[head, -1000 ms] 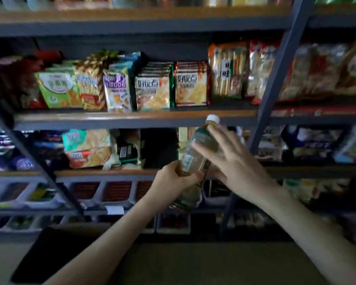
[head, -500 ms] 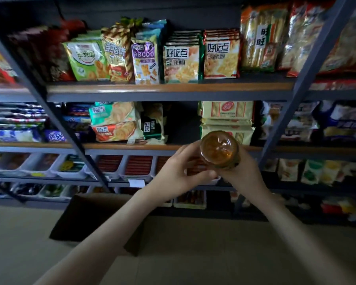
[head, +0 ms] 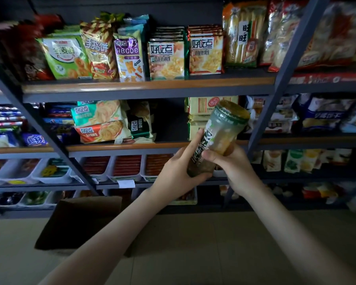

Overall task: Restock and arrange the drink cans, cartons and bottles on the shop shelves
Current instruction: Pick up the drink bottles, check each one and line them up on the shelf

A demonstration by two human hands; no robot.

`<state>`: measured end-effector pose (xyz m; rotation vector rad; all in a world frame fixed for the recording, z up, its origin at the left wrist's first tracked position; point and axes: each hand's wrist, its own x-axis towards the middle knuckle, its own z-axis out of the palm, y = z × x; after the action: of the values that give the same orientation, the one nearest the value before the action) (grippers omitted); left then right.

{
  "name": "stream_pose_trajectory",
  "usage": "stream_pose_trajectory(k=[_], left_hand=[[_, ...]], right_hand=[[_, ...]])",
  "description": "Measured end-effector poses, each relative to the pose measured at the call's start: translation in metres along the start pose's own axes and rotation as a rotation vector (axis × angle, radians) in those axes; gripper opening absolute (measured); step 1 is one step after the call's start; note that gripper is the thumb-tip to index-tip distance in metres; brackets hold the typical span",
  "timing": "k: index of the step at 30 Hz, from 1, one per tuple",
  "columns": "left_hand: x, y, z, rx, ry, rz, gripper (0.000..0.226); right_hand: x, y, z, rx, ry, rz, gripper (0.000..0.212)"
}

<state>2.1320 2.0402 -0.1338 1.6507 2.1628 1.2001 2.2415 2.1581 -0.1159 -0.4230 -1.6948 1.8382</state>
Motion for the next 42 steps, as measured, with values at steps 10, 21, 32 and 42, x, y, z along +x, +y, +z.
stream_pose_trajectory(k=[10, 21, 32, 42], left_hand=[[-0.002, -0.006, -0.002, -0.437, 0.072, -0.168, 0.094], [0.004, 0.007, -0.030, -0.876, -0.264, -0.528, 0.055], [0.008, -0.001, -0.058, -0.409, -0.250, -0.265, 0.053], [-0.018, 0.008, -0.033, -0.335, 0.048, -0.112, 0.057]], right_hand=[[0.002, 0.004, 0.001, -0.532, -0.046, -0.158, 0.085], [0.011, 0.024, -0.016, -1.355, -0.264, -0.759, 0.061], [0.003, 0.001, 0.010, 0.162, 0.019, 0.166, 0.039], [0.004, -0.012, 0.009, 0.113, 0.047, 0.172, 0.060]])
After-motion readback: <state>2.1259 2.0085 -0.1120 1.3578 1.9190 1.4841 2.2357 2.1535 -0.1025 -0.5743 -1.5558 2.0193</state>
